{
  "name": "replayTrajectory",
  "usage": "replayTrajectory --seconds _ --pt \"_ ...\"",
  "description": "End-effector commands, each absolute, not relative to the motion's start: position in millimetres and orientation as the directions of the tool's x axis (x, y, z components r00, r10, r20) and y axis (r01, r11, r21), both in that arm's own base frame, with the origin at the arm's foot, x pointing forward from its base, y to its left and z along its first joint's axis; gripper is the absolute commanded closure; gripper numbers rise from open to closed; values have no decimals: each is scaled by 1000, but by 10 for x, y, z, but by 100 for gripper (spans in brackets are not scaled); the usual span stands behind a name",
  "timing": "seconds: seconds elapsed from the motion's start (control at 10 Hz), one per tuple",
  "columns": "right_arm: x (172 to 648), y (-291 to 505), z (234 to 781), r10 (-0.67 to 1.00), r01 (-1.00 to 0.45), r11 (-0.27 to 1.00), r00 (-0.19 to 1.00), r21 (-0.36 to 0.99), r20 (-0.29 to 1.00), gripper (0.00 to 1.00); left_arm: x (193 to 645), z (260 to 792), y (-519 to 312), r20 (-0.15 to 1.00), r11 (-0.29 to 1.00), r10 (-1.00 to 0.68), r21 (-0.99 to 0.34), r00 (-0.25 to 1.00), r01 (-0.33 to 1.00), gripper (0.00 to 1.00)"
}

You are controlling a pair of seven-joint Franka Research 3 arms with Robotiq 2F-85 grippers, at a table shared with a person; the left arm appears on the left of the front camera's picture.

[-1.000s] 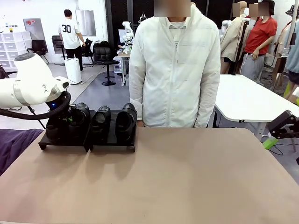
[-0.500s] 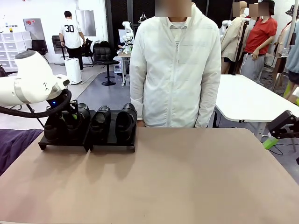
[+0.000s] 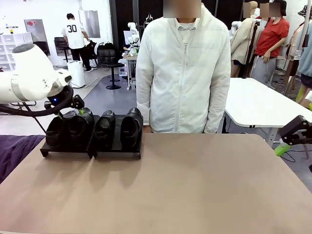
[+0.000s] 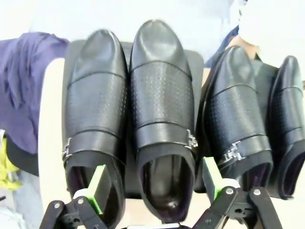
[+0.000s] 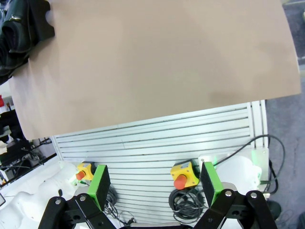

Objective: Organize the shoes by placing them on the stand.
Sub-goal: Place the Shoe from the middle of the table onto the Shoes Stand.

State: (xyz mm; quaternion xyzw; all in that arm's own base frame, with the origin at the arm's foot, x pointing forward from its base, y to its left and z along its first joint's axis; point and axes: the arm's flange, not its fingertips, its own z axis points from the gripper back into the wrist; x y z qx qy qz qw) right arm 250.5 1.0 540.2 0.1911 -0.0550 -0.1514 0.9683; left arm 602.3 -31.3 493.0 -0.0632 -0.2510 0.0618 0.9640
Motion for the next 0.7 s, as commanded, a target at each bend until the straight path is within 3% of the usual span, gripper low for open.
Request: replayTrajectory --seconds 0.0,0.2,0.3,0.5,0.6 --pt "2505 -16 5423 -290 246 878 956 410 47 0 5969 5303 -217 494 981 137 -190 859 -47 0" --pt "2505 -16 5423 -290 246 878 956 410 47 0 5882 5623 -48 347 924 100 -380 933 43 0" --pt "2505 -16 5423 -290 246 878 956 410 47 0 5779 5673 74 211 879 26 -469 977 78 0" --pt "2505 -16 5423 -290 246 878 956 410 47 0 5292 5657 530 20 850 -5 -526 1000 14 0" --pt "2505 -16 5423 -290 246 878 956 410 47 0 4903 5707 797 16 829 44 -559 999 -28 0"
